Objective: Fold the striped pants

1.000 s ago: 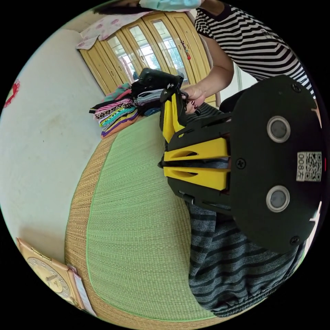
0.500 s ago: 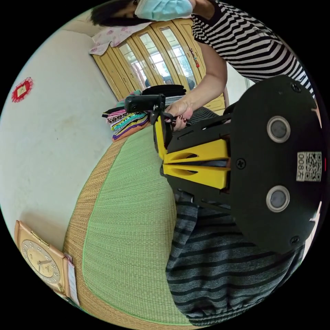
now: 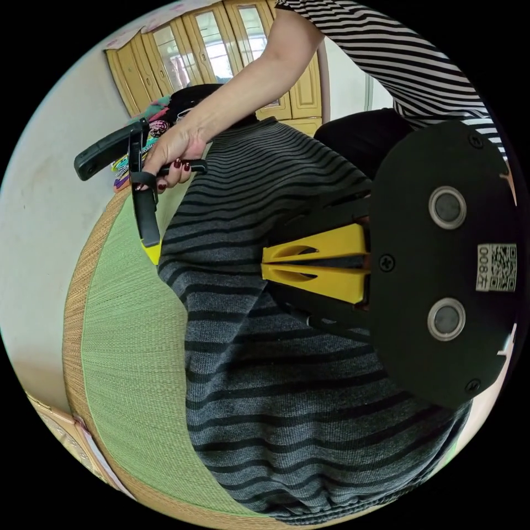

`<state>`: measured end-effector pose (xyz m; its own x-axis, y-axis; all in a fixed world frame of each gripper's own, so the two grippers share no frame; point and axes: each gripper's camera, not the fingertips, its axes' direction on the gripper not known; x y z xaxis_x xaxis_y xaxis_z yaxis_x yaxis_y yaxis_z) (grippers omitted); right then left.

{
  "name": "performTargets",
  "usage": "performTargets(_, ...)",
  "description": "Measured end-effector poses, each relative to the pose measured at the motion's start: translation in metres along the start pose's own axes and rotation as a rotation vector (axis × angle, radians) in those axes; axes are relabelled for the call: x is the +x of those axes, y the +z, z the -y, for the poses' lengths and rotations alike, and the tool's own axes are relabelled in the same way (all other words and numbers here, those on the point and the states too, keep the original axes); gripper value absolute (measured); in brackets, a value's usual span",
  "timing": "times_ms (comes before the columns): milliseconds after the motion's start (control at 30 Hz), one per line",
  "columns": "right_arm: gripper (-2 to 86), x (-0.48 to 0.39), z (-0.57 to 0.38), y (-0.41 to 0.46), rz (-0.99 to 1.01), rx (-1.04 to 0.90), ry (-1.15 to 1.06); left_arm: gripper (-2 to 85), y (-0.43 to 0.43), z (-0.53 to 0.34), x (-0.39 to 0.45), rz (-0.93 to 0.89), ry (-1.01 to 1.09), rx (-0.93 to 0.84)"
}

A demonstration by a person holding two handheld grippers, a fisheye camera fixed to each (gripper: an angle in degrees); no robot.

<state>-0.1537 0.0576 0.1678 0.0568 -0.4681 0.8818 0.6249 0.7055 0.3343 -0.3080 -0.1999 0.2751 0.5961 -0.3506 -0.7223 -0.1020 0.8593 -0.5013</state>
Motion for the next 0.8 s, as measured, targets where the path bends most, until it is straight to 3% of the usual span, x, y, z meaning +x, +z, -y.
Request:
performTargets(100,0.2,0.003,0.002,-0.006,-0.091,0.018,0.032,0.0,-0.008,-0.006,0.006,0.015,0.014,-0.013)
performTargets(367,0.0,-0.022,-0.039,-0.05,0.059,0.246,-0.029,0.1,-0.05,-0.028,0.012,-0.008,0.004,0.11)
performTargets(567,0.0,-0.025,-0.027,0.014,-0.117,0.055,0.022,0.0,-0.071,-0.05,-0.004,0.219,-0.114,0.11)
performTargets(667,0.0,-0.005,-0.032,0.022,0.001,0.093,0.115,0.0,-0.079,-0.068,-0.017,0.169,-0.184,0.087)
performTargets(800,0.0,-0.002,-0.04,0.023,0.008,0.124,0.127,0.0,-0.129,-0.089,-0.024,0.247,-0.251,0.251)
